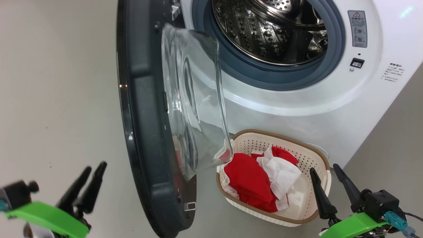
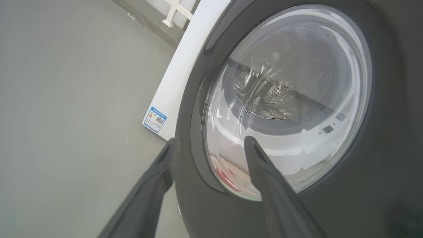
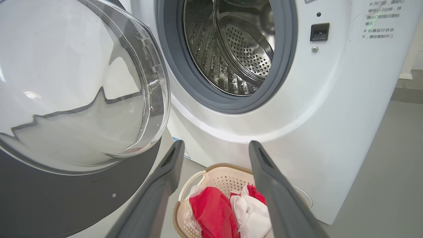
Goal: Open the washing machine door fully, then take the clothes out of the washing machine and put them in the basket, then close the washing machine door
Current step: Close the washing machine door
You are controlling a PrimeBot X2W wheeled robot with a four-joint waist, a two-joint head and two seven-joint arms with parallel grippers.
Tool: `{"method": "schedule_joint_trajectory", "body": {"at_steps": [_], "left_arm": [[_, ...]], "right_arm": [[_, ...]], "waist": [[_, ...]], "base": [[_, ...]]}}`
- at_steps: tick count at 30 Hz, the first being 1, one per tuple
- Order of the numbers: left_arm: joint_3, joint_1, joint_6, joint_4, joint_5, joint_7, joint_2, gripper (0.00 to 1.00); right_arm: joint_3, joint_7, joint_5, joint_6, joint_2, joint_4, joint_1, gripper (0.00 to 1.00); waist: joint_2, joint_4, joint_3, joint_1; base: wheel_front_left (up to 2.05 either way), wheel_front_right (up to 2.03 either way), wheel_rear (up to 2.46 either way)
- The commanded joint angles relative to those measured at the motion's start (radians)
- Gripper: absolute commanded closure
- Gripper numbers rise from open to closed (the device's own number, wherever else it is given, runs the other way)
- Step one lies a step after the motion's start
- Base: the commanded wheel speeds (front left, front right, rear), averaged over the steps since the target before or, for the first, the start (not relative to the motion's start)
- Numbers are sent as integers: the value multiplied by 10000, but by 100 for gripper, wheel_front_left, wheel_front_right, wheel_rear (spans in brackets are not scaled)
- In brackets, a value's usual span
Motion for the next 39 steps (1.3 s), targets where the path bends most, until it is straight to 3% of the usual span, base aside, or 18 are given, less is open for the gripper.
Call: {"method": "schedule_joint_trajectory", "body": {"at_steps": [1, 8, 12, 26, 32, 39], "left_arm": [[245, -78, -67, 46, 106, -354, 304, 0], [-29, 189, -67, 1137, 1064, -934, -306, 0], [833, 302, -67, 1440, 1815, -949, -825, 0], [5034, 1446, -67, 727, 7828, -955, -3271, 0], [5914, 1755, -67, -195, 9432, -955, -4120, 0], [6141, 2126, -67, -395, 9976, -955, -4691, 0]], "right_arm": [[219, -65, 9, 48, -86, -265, -4, 0], [151, -65, 21, 48, -158, -296, 49, 0], [63, -65, 25, 48, -190, -321, 92, 0], [-198, -65, 15, 48, -208, -452, 268, 0], [-292, -65, -5, 48, -200, -554, 236, 0], [-352, -65, -25, 48, -185, -595, 209, 0]], "waist": [[0, -7, -10, 0], [0, -73, -16, 0], [0, -109, -20, 0], [0, -326, -61, 0], [0, -380, -51, 0], [0, -421, -37, 0]], "base": [[0, 0, 0], [0, 0, 0], [0, 0, 0], [0, 0, 0], [0, 0, 0], [0, 0, 0]]}}
